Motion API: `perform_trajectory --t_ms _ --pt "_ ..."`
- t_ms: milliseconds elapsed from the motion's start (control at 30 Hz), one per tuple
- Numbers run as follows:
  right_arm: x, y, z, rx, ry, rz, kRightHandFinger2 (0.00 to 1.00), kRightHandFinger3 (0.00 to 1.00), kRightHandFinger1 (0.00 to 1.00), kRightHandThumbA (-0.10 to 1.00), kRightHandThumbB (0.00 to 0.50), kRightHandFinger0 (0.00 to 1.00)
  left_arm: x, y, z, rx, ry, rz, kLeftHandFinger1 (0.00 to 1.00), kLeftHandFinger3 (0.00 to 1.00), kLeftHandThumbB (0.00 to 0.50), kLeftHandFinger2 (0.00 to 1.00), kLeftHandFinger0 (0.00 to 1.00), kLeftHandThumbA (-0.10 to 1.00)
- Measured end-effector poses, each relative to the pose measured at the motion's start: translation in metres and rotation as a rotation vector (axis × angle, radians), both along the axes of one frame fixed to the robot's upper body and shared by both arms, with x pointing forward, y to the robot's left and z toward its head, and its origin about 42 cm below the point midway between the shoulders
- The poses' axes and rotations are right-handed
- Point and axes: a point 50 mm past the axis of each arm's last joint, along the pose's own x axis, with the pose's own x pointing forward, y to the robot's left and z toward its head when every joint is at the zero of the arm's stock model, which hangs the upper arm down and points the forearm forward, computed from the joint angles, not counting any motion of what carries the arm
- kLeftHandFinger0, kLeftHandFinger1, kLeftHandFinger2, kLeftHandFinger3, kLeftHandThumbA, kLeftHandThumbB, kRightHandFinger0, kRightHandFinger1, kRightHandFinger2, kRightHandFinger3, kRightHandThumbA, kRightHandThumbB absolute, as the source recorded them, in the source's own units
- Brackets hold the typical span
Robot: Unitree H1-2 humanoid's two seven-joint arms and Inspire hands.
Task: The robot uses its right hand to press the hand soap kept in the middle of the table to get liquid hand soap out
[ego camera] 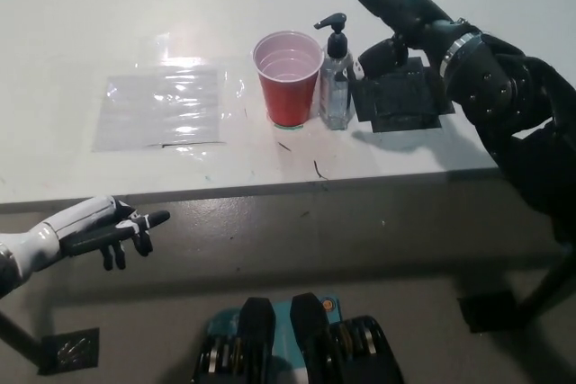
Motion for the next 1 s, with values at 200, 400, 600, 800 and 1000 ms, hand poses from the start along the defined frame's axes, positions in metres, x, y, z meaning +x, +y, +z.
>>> perform_trajectory --t_ms 200,400,600,800,1000 --pt "0.003 -0.002 -0.004 -0.028 -0.007 0.011 1.0 1.0 1.0 1.0 0.479 1.0 0.0 0.0 0.0 0.005 0.0 -0.003 0.34 0.64 0.216 0.46 0.36 0.92" --pt "0.005 -0.003 -0.006 -0.049 -0.013 0.015 1.0 1.0 1.0 1.0 0.475 1.0 0.001 -0.001 0.0 0.012 0.005 -0.008 0.34 0.64 0.218 0.47 0.36 0.91" --pt "0.008 0.0 -0.011 -0.058 -0.005 0.016 1.0 1.0 1.0 1.0 0.374 1.0 0.003 -0.003 0.005 0.015 0.002 -0.02 0.31 0.63 0.229 0.43 0.33 0.94" --pt "0.013 0.013 -0.026 -0.08 0.021 0.035 1.0 1.0 1.0 1.0 0.379 1.0 0.003 -0.005 0.004 0.021 0.012 -0.033 0.31 0.64 0.236 0.44 0.33 0.92" --pt "0.018 0.024 -0.033 -0.098 0.035 0.046 1.0 1.0 1.0 1.0 0.38 1.0 0.003 -0.005 0.004 0.022 0.02 -0.034 0.3 0.65 0.232 0.43 0.34 0.92"
